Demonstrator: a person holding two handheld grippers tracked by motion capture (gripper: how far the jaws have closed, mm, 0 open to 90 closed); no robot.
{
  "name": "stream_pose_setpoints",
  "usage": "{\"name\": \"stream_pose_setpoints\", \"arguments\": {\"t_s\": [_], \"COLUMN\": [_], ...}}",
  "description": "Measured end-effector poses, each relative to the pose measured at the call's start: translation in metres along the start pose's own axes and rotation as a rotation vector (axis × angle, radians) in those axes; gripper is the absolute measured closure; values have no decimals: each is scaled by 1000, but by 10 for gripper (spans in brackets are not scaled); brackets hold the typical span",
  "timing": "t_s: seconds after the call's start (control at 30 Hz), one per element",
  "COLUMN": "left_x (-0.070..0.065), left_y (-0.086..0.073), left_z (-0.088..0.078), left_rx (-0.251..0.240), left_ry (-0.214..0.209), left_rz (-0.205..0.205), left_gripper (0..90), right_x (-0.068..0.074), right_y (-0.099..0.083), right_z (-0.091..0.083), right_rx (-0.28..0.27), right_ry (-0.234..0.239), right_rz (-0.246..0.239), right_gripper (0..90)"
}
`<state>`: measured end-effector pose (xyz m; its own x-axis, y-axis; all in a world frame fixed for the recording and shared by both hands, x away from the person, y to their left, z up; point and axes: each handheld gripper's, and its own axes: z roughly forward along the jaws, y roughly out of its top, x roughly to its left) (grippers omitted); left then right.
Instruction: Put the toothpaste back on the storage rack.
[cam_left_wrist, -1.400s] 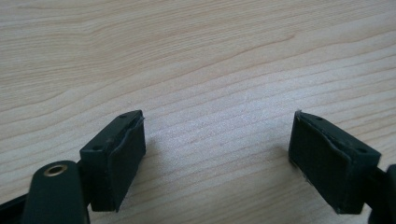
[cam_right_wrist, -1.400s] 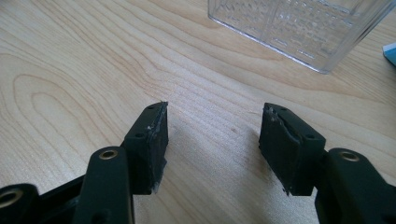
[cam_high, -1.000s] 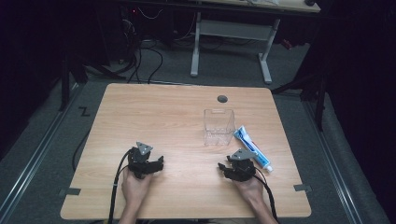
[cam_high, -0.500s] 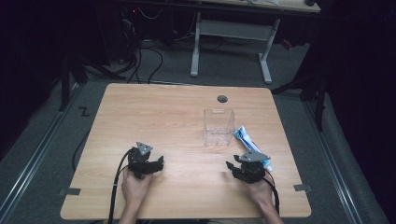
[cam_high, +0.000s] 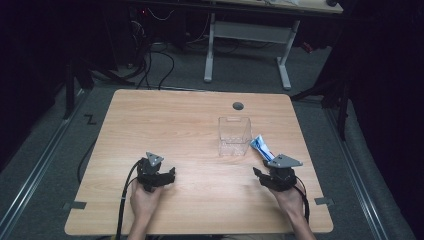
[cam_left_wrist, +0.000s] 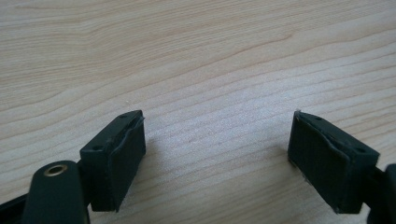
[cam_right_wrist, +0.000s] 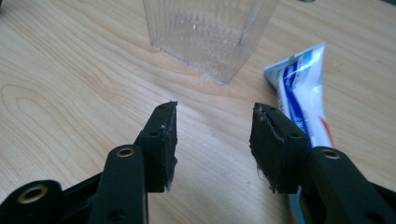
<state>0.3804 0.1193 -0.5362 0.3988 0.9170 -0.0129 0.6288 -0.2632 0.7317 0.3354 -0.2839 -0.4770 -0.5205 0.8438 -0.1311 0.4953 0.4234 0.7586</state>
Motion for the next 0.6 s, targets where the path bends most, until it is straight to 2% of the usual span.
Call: {"name": "stream_pose_setpoints", "arguments": {"t_s": [0.13,0.3,0.5,0.6], "left_x": [0,0,0,0], "left_y": [0,0,0,0], "left_z": [0,0,0,0], "left_rx": [-1,0,-1,0], "left_ry": [0,0,0,0], "left_rz": [-1,0,-1,0], "left_gripper": [193,193,193,192], "right_x": [-6,-21,-27,-30], "right_y": [3,8,16,23], "right_z": [-1,2,4,10], "right_rx": [-2,10,14,44], "right_ry": [-3,-30,-52,-57], "right_rz": [15,44,47,36], "right_gripper": [494,474,490,490]}}
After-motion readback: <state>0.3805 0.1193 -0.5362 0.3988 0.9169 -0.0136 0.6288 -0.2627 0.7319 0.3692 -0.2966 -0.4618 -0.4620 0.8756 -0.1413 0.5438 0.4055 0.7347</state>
